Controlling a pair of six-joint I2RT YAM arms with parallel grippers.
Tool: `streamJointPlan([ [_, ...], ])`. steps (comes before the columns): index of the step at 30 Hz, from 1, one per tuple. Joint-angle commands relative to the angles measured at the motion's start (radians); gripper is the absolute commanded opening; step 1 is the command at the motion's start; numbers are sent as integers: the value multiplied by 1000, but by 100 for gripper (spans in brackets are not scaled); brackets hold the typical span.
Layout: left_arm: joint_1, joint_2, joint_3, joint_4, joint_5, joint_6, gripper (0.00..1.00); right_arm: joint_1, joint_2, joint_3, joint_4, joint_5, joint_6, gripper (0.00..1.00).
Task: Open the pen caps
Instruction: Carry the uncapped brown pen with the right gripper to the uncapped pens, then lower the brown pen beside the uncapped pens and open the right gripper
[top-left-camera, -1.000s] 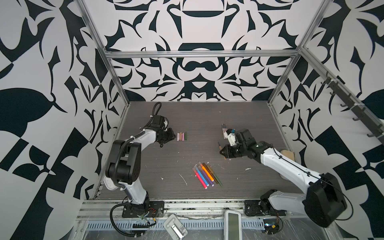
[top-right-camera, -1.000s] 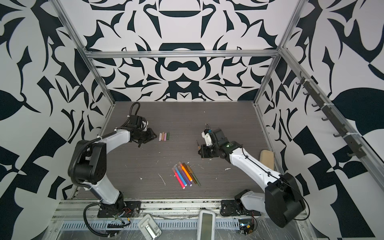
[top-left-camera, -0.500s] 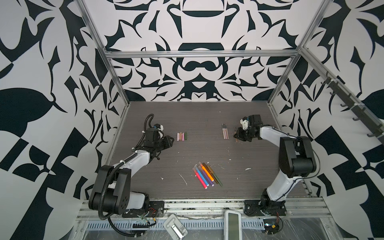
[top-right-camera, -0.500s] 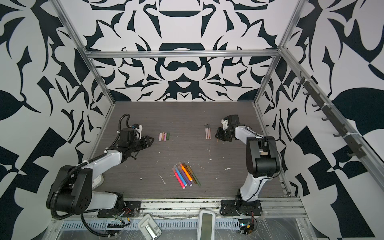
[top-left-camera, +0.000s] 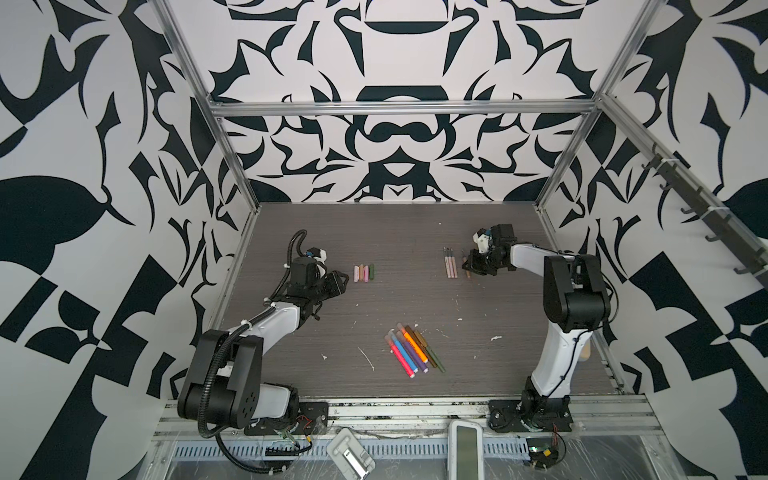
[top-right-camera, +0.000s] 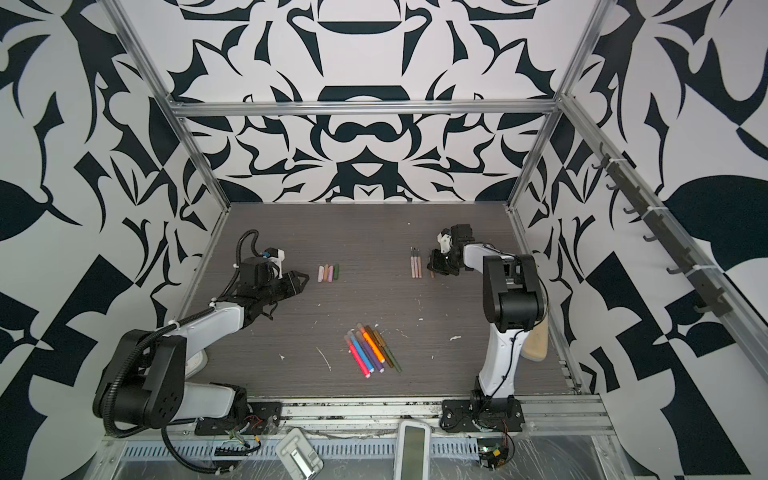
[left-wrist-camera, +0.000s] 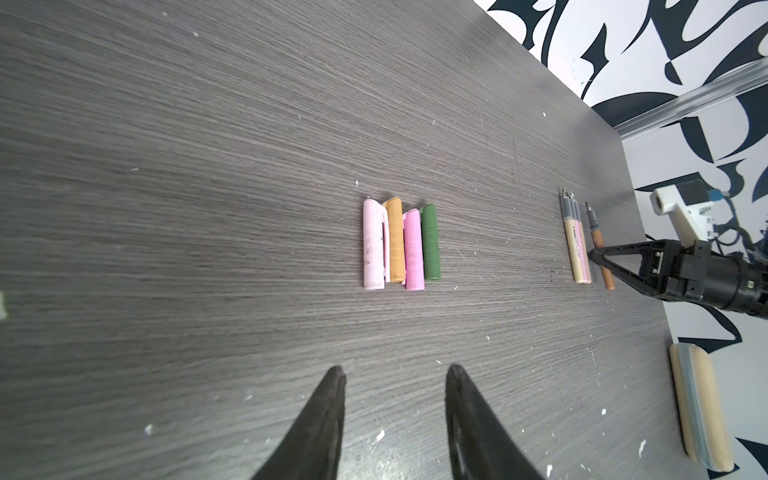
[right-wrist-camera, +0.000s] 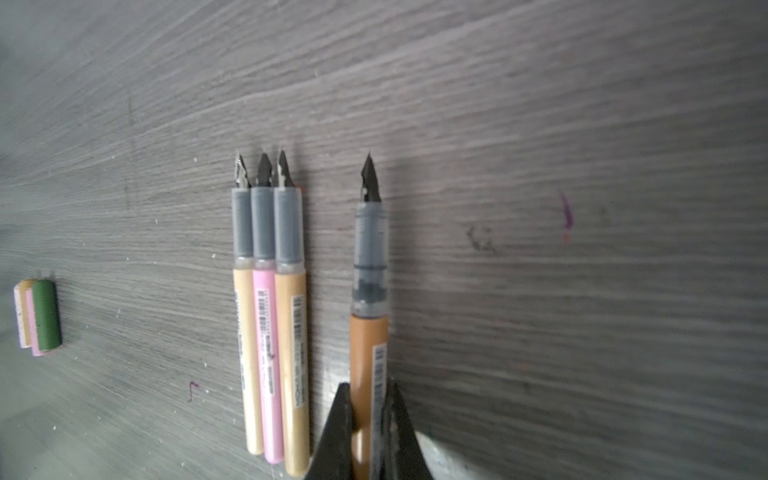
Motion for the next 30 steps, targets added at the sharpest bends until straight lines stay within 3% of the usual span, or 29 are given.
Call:
streamJointPlan([
  [1,6,14,20,15,18,-3,43,-4,10,32,-24,-4,-16,1],
  [22,12,50,44,-1,38,-5,43,-4,-3,39,-41,-24,-23,27],
  [30,14,38,35,5,32,-5,43,-3,-7,36,-38,-33,-15,27],
])
